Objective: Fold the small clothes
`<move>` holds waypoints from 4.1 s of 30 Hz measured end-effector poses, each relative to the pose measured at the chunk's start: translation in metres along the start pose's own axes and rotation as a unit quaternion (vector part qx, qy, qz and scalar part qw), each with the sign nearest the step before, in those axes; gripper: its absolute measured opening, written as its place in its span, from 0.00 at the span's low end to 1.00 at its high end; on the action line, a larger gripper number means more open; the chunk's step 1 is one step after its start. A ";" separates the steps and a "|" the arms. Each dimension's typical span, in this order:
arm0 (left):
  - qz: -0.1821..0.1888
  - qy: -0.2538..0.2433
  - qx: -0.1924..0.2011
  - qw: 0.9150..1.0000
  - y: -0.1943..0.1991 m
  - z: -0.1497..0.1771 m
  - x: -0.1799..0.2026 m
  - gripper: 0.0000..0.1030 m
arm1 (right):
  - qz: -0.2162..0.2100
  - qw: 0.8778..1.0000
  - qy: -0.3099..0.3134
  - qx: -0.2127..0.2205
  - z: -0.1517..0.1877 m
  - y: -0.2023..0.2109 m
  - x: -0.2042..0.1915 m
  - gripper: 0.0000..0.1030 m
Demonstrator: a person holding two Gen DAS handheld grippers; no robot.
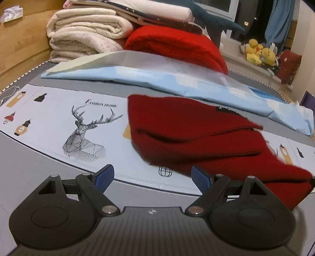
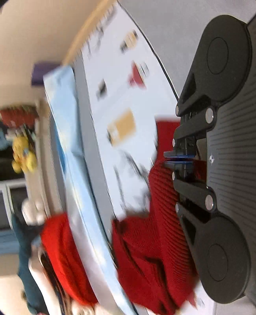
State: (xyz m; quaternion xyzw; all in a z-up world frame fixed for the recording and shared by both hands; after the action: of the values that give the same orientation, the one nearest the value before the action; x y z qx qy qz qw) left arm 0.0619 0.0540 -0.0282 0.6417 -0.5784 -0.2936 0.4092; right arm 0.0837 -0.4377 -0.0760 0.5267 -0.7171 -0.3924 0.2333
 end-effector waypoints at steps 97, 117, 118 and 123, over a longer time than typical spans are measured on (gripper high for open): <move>0.031 -0.057 -0.209 0.976 -0.032 0.044 -0.123 0.10 | -0.012 0.970 0.056 -0.235 0.142 0.050 0.015 0.07; 0.078 -0.091 0.003 0.993 0.008 0.003 0.020 0.33 | -0.117 0.990 -0.060 -0.055 0.053 0.062 -0.081 0.45; 0.072 -0.101 0.013 0.992 0.006 0.004 0.029 0.33 | -0.130 0.988 -0.065 -0.050 0.047 0.058 -0.087 0.45; 0.053 -0.130 0.013 0.990 -0.019 0.007 0.059 0.25 | -0.128 0.988 -0.051 -0.075 0.039 0.026 -0.103 0.45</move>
State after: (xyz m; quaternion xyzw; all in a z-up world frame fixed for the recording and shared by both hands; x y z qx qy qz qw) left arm 0.0750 -0.0049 -0.0425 0.5718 -0.6636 -0.3446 0.3375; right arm 0.0745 -0.3247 -0.0690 0.5744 -0.6232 -0.4980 0.1837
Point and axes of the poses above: each gripper's, at about its wrist camera, not at the fingertips, and y roughly against the way its jaws point, x to its right, z to its underside, the point moved 1 cm from there along -y, roughly the way its jaws point, and after that the axes turned 15 degrees about -x, right-handed, at the moved point
